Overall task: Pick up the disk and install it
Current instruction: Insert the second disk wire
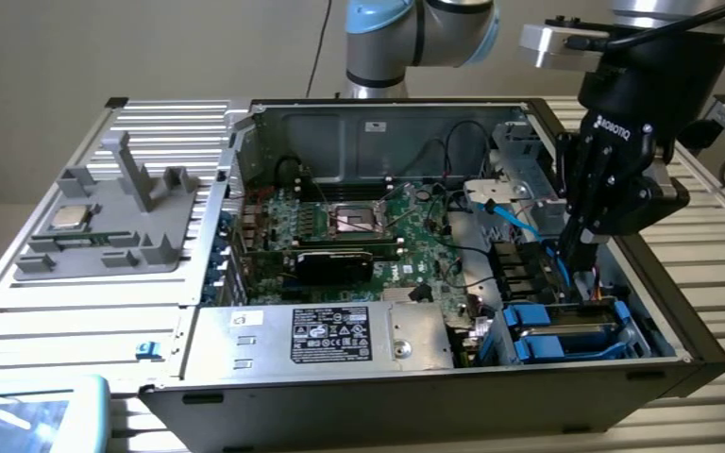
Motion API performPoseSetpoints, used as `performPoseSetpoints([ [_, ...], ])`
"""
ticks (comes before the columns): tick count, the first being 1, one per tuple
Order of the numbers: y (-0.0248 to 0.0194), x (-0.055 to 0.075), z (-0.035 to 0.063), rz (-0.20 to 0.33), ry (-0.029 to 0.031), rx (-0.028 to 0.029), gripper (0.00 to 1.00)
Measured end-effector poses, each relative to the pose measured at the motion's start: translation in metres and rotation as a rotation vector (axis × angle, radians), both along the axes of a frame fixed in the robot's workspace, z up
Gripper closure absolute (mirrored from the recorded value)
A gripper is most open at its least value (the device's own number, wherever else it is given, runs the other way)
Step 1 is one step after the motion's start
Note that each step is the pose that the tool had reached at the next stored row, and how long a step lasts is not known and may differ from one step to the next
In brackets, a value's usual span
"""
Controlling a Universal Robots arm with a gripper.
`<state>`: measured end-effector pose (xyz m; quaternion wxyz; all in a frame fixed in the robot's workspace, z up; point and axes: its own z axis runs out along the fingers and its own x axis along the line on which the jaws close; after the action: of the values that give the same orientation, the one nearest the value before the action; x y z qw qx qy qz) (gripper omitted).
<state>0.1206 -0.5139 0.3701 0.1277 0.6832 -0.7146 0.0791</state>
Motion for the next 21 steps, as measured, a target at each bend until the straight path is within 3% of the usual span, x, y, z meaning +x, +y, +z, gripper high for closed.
performPoseSetpoints([
  [11,-0.0003,-0.001,0.0,0.0,-0.0001,0.0,0.84],
  [12,-0.0013,-0.002,0.0001,0.0,0.0,0.0028,0.84],
  [13,-0.0028,-0.003,0.0001,0.0,0.0,0.0112,0.84],
  [16,-0.0073,-0.004,0.0,0.0,-0.0001,0.0458,0.84],
  [19,-0.0118,-0.007,0.0,0.0,0.0,0.0743,0.84],
  [20,-0.0141,-0.007,0.0,0.0,-0.0001,0.0832,0.84],
  [21,-0.0171,-0.007,0.0,0.0,-0.0001,0.0882,0.84],
])
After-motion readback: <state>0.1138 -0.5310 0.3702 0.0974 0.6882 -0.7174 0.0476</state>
